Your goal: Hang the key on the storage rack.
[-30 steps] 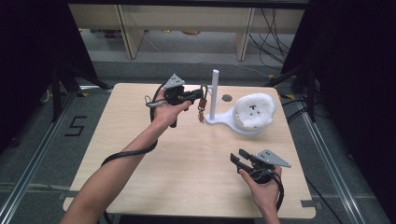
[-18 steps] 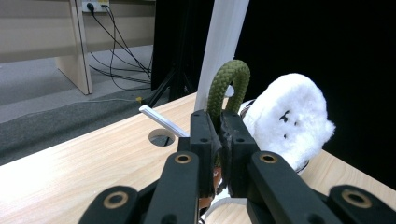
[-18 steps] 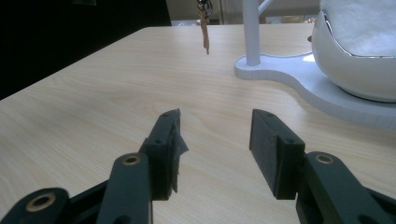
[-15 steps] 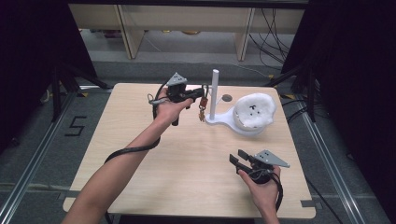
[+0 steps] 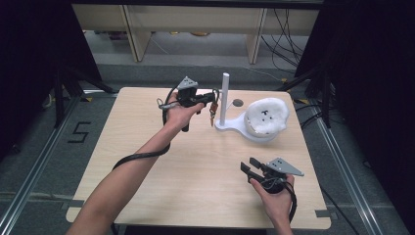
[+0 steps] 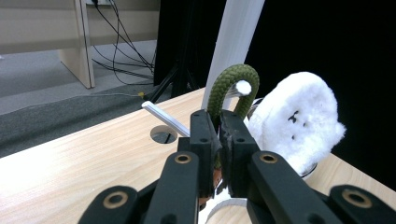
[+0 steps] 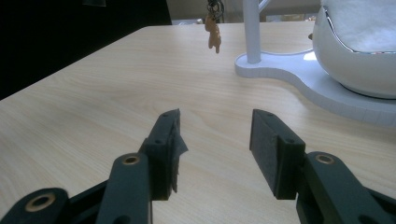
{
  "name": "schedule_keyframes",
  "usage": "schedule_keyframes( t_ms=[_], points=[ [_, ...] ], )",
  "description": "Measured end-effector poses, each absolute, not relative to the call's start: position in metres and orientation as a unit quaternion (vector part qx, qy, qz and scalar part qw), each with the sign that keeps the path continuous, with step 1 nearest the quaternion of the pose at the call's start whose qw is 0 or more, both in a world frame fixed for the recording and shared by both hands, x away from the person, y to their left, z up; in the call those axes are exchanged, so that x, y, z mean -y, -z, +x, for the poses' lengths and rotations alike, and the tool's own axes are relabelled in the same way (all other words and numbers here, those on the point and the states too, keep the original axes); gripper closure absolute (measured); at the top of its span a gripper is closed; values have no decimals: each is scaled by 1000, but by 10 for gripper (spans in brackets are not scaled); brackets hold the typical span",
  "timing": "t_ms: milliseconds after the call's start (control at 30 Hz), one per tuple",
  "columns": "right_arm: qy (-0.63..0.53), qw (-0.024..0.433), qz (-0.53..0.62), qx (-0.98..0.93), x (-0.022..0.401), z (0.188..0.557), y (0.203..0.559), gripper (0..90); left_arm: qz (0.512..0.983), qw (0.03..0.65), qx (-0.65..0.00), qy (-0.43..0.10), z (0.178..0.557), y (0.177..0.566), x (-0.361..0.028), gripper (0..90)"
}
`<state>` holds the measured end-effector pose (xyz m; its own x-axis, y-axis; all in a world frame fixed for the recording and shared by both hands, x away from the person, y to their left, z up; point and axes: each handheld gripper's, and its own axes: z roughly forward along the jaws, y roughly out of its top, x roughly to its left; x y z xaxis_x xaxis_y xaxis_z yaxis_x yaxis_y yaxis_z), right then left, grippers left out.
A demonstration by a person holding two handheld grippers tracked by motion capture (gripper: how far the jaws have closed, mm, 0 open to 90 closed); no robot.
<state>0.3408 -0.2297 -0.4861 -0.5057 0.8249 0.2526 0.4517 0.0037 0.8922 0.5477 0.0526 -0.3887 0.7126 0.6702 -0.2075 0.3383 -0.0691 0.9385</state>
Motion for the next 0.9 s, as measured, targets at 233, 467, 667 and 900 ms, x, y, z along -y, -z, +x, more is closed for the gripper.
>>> schedule_keyframes(
  t_ms=[233,467,667,900],
  points=[
    [-535,176,463,-685,229,341,487,537,718,581,-358,-141,550,391,-48,839],
    [-538,191,448,-688,232,343,488,533,724,573,-353,-153,549,391,-47,798],
    [-532,180,471,-680,232,339,485,531,735,560,-346,-165,541,389,-59,735],
    [-536,196,455,-684,236,343,488,527,759,526,-339,-180,526,387,-79,551]
  ],
)
